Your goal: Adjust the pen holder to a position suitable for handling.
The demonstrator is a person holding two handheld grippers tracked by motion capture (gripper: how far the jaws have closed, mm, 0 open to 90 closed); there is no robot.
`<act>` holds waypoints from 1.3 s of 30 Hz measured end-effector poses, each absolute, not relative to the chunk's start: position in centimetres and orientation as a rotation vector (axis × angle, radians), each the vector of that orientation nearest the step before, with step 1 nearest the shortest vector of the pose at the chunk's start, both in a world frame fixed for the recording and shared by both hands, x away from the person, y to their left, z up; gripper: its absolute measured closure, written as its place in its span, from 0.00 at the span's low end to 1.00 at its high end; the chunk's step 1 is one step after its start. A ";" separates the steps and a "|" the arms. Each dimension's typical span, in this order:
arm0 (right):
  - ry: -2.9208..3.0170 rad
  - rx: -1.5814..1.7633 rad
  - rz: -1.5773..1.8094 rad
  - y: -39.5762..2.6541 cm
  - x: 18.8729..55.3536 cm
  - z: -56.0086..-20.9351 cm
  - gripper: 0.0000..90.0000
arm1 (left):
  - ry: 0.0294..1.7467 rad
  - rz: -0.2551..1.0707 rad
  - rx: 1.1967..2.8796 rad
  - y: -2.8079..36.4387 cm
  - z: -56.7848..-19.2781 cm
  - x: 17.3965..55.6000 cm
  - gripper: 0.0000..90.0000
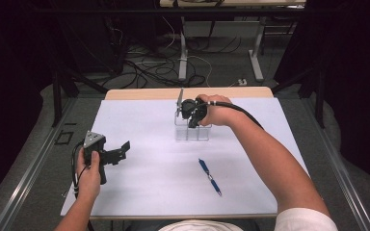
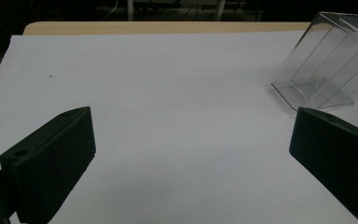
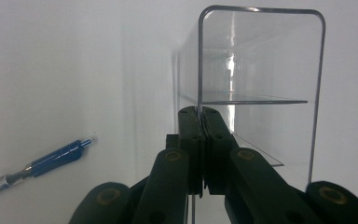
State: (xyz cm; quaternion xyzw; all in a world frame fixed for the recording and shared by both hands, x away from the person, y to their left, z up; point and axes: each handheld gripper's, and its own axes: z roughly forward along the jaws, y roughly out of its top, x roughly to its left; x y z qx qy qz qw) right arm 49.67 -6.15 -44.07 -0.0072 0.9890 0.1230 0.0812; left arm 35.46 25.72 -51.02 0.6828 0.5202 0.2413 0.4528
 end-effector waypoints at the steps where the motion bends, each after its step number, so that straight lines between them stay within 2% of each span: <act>1: 2.960 -0.024 0.381 -6.0 49.6 -44.2 0.98 | 1.285 0.595 1.686 25.7 -51.0 35.5 0.00; 18: 2.956 0.039 0.396 -5.6 49.9 -44.4 0.95 | 1.288 0.593 1.682 25.8 -51.1 35.5 0.00; 19: 2.935 0.081 0.424 -5.8 49.8 -44.2 0.89 | 1.285 0.595 1.683 25.8 -51.1 35.5 0.00; 26: 2.891 0.165 0.502 -6.2 49.4 -43.1 0.81 | 1.288 0.596 1.687 25.7 -51.1 35.6 0.00; 39: 2.785 0.323 0.576 -8.3 47.7 -42.3 0.58 | 1.284 0.592 1.696 25.6 -51.2 35.6 0.00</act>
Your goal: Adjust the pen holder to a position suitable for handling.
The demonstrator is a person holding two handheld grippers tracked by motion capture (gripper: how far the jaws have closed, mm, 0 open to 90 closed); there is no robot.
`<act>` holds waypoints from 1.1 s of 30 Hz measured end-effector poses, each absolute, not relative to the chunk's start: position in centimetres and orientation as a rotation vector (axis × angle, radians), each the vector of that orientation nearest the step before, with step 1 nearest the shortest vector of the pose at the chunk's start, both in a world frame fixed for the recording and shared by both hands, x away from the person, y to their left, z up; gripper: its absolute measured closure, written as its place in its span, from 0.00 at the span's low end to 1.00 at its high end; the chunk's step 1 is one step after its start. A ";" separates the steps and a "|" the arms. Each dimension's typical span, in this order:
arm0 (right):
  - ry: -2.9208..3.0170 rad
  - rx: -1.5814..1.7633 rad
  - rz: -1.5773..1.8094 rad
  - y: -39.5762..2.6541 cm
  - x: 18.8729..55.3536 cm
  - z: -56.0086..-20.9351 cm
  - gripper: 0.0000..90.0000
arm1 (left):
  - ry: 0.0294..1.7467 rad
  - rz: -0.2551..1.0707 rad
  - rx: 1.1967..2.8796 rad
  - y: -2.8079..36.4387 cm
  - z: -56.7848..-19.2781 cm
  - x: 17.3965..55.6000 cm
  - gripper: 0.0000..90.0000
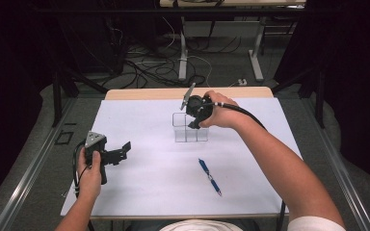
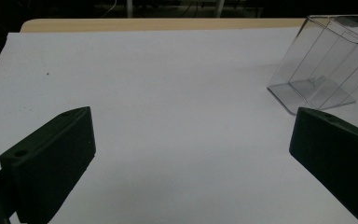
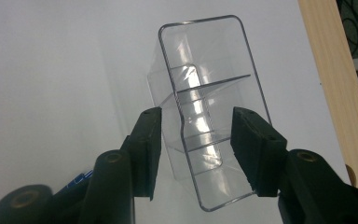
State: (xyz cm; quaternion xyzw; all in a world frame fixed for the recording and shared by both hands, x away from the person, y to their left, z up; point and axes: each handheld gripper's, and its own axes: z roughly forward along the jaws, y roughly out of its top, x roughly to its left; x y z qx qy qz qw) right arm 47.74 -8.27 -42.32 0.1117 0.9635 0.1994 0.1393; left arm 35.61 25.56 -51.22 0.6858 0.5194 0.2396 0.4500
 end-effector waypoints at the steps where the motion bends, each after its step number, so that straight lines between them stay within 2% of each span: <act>1: 2.785 0.323 0.576 -8.3 47.7 -42.3 0.58 | 1.284 0.592 1.696 25.6 -51.2 35.6 0.00; 10: 2.684 0.463 0.702 -9.3 46.1 -42.2 0.48 | 1.283 0.588 1.696 25.5 -51.2 35.6 0.00; 16: 2.567 0.685 0.835 -10.7 44.7 -42.5 0.43 | 1.283 0.585 1.698 25.5 -51.3 35.6 0.00; 20: 2.501 0.748 0.899 -11.6 44.1 -42.7 0.36 | 1.281 0.587 1.698 25.5 -51.2 35.5 0.00; 21: 2.467 0.808 0.940 -12.1 43.7 -42.7 0.28 | 1.281 0.585 1.699 25.5 -51.2 35.5 0.00; 23: 2.456 0.835 0.964 -12.4 43.5 -42.7 0.26 | 1.282 0.586 1.696 25.5 -51.1 35.5 0.00; 25: 2.431 0.932 0.976 -13.1 42.9 -42.8 0.17 | 1.283 0.584 1.694 25.5 -51.1 35.5 0.00; 30: 2.381 1.016 1.008 -14.1 41.9 -42.9 0.16 | 1.289 0.577 1.692 25.4 -51.0 35.5 0.00; 33: 2.360 1.075 1.046 -14.7 41.4 -43.1 0.11 | 1.292 0.574 1.687 25.4 -51.0 35.5 0.00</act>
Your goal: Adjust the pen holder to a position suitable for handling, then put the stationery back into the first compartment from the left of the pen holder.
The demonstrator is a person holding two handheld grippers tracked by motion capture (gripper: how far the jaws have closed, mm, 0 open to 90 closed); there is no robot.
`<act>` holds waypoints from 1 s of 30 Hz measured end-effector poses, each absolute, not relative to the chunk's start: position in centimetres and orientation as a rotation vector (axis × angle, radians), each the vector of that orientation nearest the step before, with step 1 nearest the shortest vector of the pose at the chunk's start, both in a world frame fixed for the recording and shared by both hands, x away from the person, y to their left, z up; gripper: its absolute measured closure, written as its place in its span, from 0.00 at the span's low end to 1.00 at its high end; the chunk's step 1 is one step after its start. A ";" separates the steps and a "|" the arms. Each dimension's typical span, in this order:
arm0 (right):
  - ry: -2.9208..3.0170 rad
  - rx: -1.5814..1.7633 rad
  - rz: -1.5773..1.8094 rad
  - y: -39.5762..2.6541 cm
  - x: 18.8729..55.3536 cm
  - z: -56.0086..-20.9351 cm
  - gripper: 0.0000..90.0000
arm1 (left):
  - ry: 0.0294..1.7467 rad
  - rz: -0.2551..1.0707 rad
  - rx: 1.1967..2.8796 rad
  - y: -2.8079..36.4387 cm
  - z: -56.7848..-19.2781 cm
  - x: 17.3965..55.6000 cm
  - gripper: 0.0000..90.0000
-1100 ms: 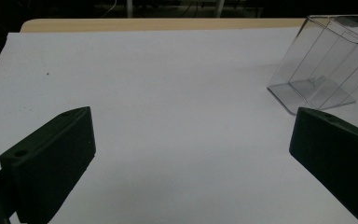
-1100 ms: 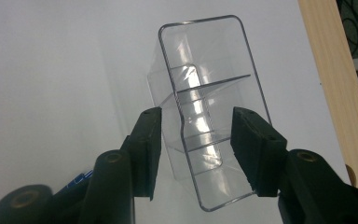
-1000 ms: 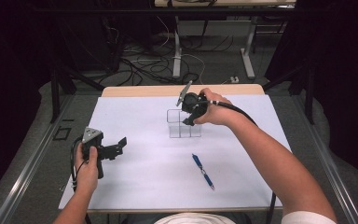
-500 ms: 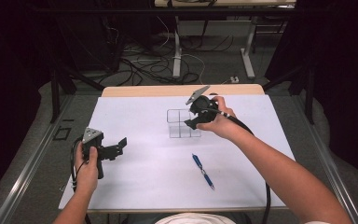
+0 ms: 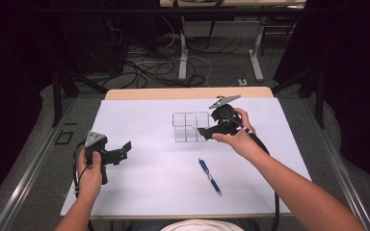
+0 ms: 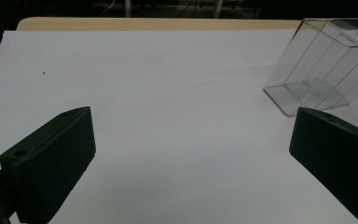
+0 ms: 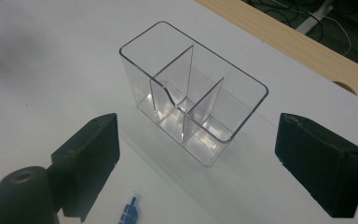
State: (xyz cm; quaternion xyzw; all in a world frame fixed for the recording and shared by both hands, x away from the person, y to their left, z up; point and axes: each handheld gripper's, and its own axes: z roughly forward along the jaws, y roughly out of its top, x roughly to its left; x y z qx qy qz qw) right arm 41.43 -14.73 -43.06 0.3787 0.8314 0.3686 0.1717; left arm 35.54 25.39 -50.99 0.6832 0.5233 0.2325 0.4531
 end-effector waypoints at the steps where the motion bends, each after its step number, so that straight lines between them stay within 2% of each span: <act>1: 2.350 1.105 1.063 -14.9 41.3 -43.1 0.09 | 1.291 0.574 1.687 25.4 -51.0 35.6 0.00; 8: 2.390 1.256 1.066 -16.1 41.0 -43.7 0.00 | 1.306 0.555 1.676 25.3 -50.9 35.5 0.00; 13: 2.432 1.314 1.032 -16.5 40.6 -43.8 0.00 | 1.305 0.550 1.661 25.4 -50.8 35.5 0.00; 15: 2.439 1.324 1.012 -16.7 40.3 -43.9 0.03 | 1.307 0.547 1.662 25.4 -50.8 35.5 0.00; 17: 2.454 1.303 0.973 -16.8 39.8 -43.7 0.11 | 1.311 0.545 1.665 25.3 -50.8 35.5 0.00; 18: 2.454 1.303 0.973 -16.8 39.8 -43.7 0.11 | 1.313 0.542 1.667 25.3 -50.8 35.5 0.00; 19: 2.452 1.284 0.956 -16.8 39.4 -43.6 0.17 | 1.314 0.541 1.667 25.3 -50.8 35.5 0.00; 25: 2.507 1.290 0.865 -16.4 39.0 -44.2 0.23 | 1.308 0.536 1.673 24.9 -50.6 35.5 0.00; 26: 2.518 1.285 0.845 -16.3 38.9 -44.5 0.26 | 1.307 0.531 1.676 24.8 -50.5 35.5 0.00; 27: 2.553 1.279 0.818 -16.1 38.6 -45.2 0.36 | 1.305 0.532 1.675 24.7 -50.5 35.5 0.00; 28: 2.553 1.279 0.818 -16.1 38.6 -45.2 0.36 | 1.301 0.542 1.680 24.6 -50.5 35.5 0.00; 29: 2.595 1.255 0.781 -16.0 38.4 -45.7 0.44 | 1.294 0.540 1.685 24.5 -50.4 35.5 0.00; 30: 2.595 1.251 0.793 -15.8 38.3 -46.1 0.45 | 1.285 0.546 1.691 24.5 -50.3 35.5 0.00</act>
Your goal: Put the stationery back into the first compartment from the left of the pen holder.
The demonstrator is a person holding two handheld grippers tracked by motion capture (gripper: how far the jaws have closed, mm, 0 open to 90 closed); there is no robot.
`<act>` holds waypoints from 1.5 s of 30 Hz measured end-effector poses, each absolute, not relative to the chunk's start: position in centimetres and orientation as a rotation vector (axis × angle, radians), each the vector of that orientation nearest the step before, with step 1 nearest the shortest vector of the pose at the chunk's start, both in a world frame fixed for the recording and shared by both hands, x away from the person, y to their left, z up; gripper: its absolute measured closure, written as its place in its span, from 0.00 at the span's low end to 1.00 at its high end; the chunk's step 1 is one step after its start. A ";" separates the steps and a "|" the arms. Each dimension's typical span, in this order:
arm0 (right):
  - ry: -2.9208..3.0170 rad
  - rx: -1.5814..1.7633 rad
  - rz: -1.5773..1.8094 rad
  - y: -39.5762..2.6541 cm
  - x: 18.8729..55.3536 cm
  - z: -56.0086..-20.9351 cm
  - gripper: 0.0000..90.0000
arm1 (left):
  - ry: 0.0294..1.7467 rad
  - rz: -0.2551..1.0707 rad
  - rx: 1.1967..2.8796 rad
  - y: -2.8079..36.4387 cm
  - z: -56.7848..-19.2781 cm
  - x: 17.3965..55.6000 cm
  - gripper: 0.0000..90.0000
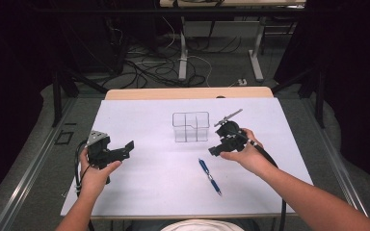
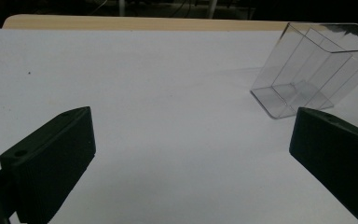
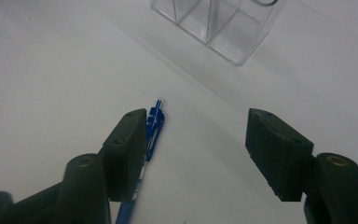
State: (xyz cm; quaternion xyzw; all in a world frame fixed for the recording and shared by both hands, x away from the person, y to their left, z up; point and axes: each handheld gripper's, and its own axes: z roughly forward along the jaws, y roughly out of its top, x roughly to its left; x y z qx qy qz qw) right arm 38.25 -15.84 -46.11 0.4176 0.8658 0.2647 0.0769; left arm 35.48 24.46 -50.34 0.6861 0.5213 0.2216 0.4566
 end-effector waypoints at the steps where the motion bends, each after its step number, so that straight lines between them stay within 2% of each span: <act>1: 2.605 1.253 0.782 -15.7 38.1 -46.4 0.45 | 1.280 0.550 1.695 24.4 -50.3 35.5 0.00; 3: 2.650 1.252 0.698 -15.7 38.0 -46.3 0.45 | 1.276 0.547 1.706 24.2 -50.3 35.5 0.00; 6: 2.600 1.264 0.789 -15.2 37.7 -47.6 0.45 | 1.274 0.543 1.713 24.2 -50.5 35.5 0.00; 7: 2.671 1.271 0.671 -15.1 37.5 -47.4 0.46 | 1.276 0.543 1.717 24.2 -50.5 35.5 0.00; 10: 2.660 1.268 0.713 -14.8 37.5 -48.0 0.48 | 1.275 0.542 1.714 24.3 -50.5 35.5 0.00; 11: 2.701 1.314 0.630 -14.7 37.4 -48.0 0.48 | 1.275 0.543 1.712 24.3 -50.5 35.5 0.00; 13: 2.658 1.376 0.703 -14.6 37.3 -48.7 0.49 | 1.275 0.542 1.711 24.3 -50.5 35.5 0.00; 15: 2.709 1.400 0.578 -14.7 37.4 -48.4 0.53 | 1.275 0.537 1.712 24.3 -50.5 35.4 0.00; 19: 2.669 1.424 0.682 -14.6 37.4 -49.4 0.58 | 1.270 0.539 1.717 24.2 -50.6 35.5 0.00; 27: 2.682 1.609 0.671 -14.7 37.4 -50.4 0.70 | 1.270 0.536 1.713 24.2 -50.6 35.5 0.00; 30: 2.736 1.623 0.534 -14.7 37.4 -50.1 0.71 | 1.271 0.536 1.714 24.2 -50.6 35.5 0.00; 32: 2.708 1.644 0.610 -14.6 37.3 -50.7 0.72 | 1.271 0.534 1.718 24.2 -50.6 35.5 0.00; 45: 2.760 1.706 0.529 -13.9 37.1 -52.3 0.78 | 1.277 0.526 1.719 24.1 -50.7 35.5 0.00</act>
